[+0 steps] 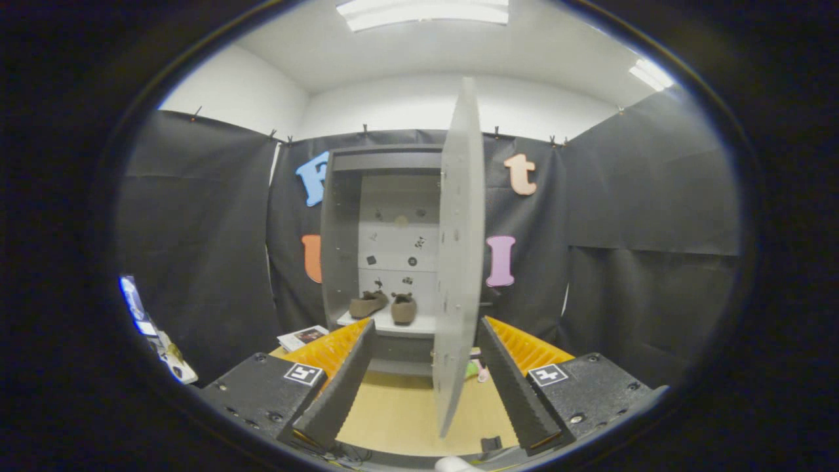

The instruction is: Open the shoe cabinet door, grab the shoes and put them into the shoe cabinet, then close the shoe cabinet door.

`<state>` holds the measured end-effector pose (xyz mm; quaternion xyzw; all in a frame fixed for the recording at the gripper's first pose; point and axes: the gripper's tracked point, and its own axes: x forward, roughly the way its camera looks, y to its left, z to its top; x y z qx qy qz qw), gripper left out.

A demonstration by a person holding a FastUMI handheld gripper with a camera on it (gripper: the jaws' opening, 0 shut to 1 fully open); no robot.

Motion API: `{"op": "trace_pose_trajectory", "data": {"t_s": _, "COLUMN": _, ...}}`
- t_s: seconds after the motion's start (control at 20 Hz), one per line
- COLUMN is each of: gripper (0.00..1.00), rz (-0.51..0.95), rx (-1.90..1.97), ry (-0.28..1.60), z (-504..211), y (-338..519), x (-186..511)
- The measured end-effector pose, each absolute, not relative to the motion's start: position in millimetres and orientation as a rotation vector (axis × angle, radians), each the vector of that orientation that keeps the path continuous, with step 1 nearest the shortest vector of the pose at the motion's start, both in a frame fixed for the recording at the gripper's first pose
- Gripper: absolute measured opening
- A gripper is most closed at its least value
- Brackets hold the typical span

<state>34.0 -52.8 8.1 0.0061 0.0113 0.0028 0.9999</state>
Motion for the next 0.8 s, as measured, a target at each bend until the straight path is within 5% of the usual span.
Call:
{"op": "trace_pose_trajectory", "data": {"t_s": 0.35, "gripper": 0.99, "rz": -0.026, "rx": 0.026, "ry": 0.065, "z": -2.2, "y": -183.1, "x": 75.9}}
{"op": "trace_pose_trajectory", "data": {"t_s": 0.8, "gripper": 0.99, "rz": 0.178, "rx": 0.079, "ry": 0.14, "z": -35.4, "y": -211.5, "x": 155.4}}
